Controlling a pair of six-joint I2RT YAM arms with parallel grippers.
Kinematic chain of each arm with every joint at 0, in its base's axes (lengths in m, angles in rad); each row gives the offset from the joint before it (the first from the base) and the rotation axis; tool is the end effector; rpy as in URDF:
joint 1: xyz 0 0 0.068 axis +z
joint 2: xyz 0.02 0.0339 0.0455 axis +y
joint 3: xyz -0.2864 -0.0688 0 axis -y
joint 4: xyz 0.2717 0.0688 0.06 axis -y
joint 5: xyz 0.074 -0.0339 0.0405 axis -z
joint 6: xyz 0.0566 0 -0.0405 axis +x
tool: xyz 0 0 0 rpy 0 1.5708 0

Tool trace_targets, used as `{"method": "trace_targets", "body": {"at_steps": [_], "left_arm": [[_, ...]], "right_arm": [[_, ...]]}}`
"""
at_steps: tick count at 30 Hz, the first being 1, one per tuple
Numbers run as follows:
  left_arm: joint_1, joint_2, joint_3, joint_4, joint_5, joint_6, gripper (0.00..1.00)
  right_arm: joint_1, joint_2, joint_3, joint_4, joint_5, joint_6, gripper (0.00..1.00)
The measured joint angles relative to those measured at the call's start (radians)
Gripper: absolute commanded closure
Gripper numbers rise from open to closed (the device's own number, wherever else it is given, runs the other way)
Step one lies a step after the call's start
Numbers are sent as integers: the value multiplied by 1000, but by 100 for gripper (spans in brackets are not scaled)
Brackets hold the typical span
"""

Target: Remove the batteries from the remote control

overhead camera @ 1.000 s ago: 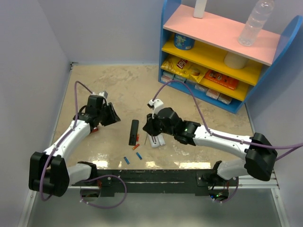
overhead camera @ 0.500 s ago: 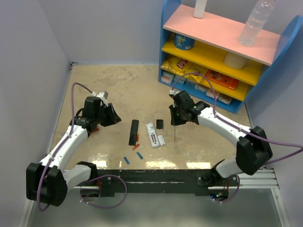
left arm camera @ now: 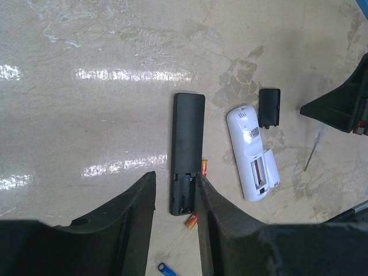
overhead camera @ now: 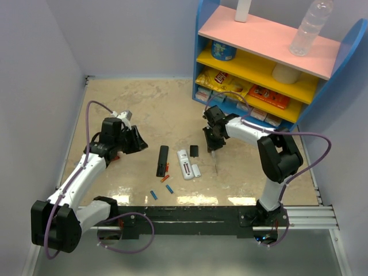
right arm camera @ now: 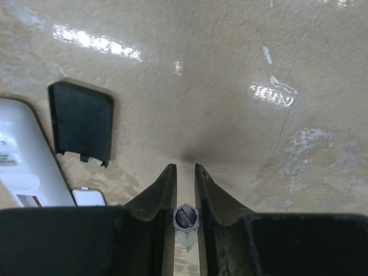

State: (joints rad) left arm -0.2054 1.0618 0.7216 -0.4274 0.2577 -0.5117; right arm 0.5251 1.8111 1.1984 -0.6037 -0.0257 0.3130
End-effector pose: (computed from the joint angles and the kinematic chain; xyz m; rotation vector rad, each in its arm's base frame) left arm 0.2410 -0.0650 0.2401 -0.2354 2.3895 -0.6482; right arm 0.3370 0.1969 0.1620 -0.3048 2.8020 0.2385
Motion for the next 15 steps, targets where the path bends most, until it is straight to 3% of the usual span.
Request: {"method": "trace_targets", "body": {"at_steps": [10, 15], "left_arm": [[0, 0, 0, 0, 1, 0, 59], [0, -18, 0, 2, 6, 0, 49]], "right_arm": [[-23, 41, 0, 70, -14, -5, 64], [-23, 34, -9, 91, -13, -8, 59]]}}
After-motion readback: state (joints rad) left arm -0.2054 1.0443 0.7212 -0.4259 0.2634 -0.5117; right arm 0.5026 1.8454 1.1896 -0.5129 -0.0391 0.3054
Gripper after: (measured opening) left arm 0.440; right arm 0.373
